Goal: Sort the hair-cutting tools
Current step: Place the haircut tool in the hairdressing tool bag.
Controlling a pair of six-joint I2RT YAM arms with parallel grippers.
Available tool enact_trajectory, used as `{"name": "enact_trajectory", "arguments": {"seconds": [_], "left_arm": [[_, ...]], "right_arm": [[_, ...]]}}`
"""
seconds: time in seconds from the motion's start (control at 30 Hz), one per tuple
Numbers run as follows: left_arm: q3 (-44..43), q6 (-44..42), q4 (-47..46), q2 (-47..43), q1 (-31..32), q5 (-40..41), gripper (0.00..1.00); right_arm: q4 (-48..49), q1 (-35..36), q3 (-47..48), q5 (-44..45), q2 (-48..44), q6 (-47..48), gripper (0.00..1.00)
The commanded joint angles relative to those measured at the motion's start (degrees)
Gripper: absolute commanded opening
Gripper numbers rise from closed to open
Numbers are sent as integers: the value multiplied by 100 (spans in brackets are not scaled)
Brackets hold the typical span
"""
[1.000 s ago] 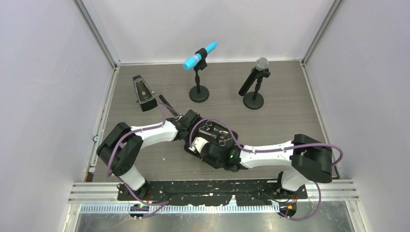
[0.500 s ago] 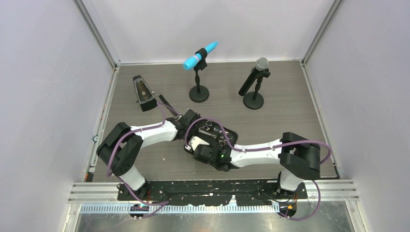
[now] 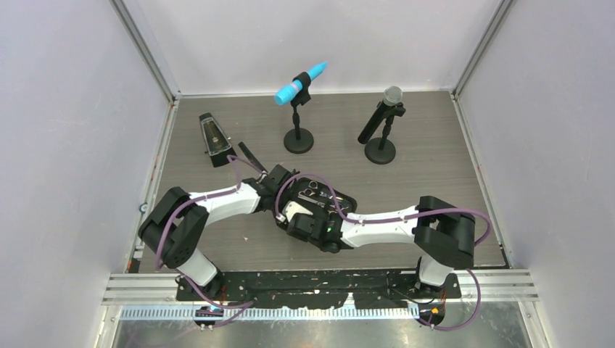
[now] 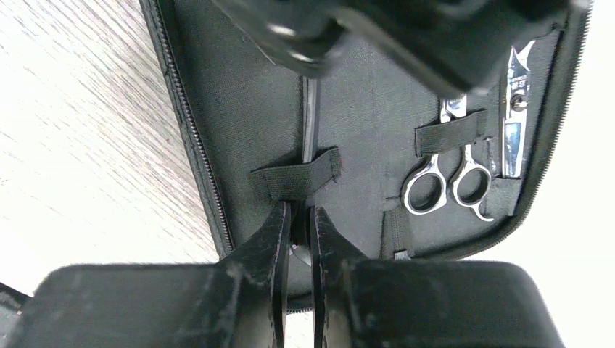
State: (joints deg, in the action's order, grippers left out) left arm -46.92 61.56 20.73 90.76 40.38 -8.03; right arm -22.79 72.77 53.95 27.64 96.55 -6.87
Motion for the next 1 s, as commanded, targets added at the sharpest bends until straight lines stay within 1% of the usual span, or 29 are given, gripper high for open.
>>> {"name": "enact_trajectory", "arguments": {"seconds": [0.0,0.1,0.13,0.2,0.4,0.5,0.67,0.8,0.97], "left_arm": [[398,57,-8,-234,-88,345,8],[534,86,-78,-269,-132,353,8],[549,84,-75,-263,-145,340,8],[583,99,-93,-255,-155,320,8],[600,101,-65,-251,-167,320,8],[622,86,-26,-265,-186,353,8],[590,76,-25,-221,-195,321,8],[574,67,-25,-216,-193,311,8],[591,53,-17,-243,-194,320,8]], "right_arm": [[-65,-408,-119,-954,-213,103,6],[112,-928,-285,-2049,-468,194,5],[183,-1128,-356,-2235,-509,235,5],[217,-1391,-396,-2908,-607,325,5],[204,-2121,-457,-4151,-534,464,5],[-40,-2489,-568,-4400,-575,437,5],[-166,-2634,-742,-4520,-731,330,5],[101,-2636,-766,-4665,-632,115,5],[566,-2628,-663,-4360,-545,-106,5]]}}
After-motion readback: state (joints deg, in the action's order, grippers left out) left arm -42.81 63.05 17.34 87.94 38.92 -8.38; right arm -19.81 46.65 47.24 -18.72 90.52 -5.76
